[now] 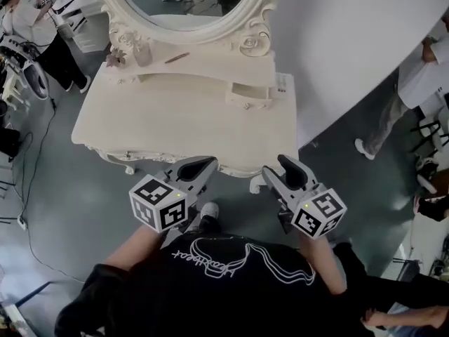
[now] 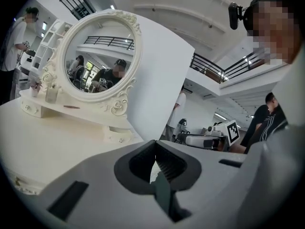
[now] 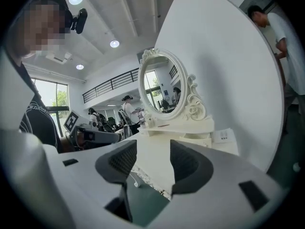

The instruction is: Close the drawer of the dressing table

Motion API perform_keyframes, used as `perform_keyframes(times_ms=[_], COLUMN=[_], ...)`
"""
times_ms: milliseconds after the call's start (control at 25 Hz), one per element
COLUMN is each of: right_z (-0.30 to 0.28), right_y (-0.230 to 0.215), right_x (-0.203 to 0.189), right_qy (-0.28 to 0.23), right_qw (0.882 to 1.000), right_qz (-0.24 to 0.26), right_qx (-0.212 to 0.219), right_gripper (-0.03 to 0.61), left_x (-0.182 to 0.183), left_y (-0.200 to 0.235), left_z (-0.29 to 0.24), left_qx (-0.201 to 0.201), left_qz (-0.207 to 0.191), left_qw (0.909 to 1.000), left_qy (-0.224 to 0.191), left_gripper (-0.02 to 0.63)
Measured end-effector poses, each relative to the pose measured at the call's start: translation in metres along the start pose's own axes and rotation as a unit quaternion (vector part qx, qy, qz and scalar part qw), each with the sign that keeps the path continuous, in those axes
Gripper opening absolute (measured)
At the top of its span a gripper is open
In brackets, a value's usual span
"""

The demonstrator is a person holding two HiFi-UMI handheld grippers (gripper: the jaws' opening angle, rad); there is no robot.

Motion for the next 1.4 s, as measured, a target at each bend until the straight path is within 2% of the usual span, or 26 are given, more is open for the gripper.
perform_keyframes(times_ms=[320,440,800,920,1200,1400], right_z=[-0.081,-0.102,-0.138,-0.145,-0.171,-0.198], right_y=[-0.047,-0.062,-0.090,-0.099,-0.124,-0.137], right_x=[-0.002,-0.006,-0.039,-0.052,-0.076,-0.097], right_qy=[0.021,0.030,0.080,0.093,0.126,0.156], right_qw=[0.999,0.998,0.992,0.990,0.985,0.982], right_qz=[-0.027,-0.021,0.005,-0.002,-0.006,-0.008], right_qx=[-0.027,-0.045,-0.095,-0.109,-0.115,-0.105], right_gripper=[0.202,0.198,0.178,0.174,0.169,0.167], left_x=[0.054,0.065,0.073,0.072,0.074,0.076], left_y=[0.073,0.097,0.126,0.132,0.155,0.172], left_z=[-0.033,-0.045,-0.071,-0.074,-0.086,-0.094], left_qx=[-0.003,-0.001,-0.007,-0.006,0.012,0.027], left_qz=[0.001,-0.005,-0.002,0.000,0.014,0.028], left_qw=[1.0000,0.9999,0.9997,0.9997,0.9994,0.9986], left_qy=[0.009,0.014,0.023,0.025,0.029,0.037], left_gripper=[0.003,0.003,0.003,0.003,0.003,0.003])
Point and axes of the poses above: the fingertips, and each gripper's own axes: z backward along the fingers, y to its left, x out of its top, the point moved 2 cm from there along z, backward along the fingers, and after that the axes turned 12 degrees about z, right-handed, at the moved point
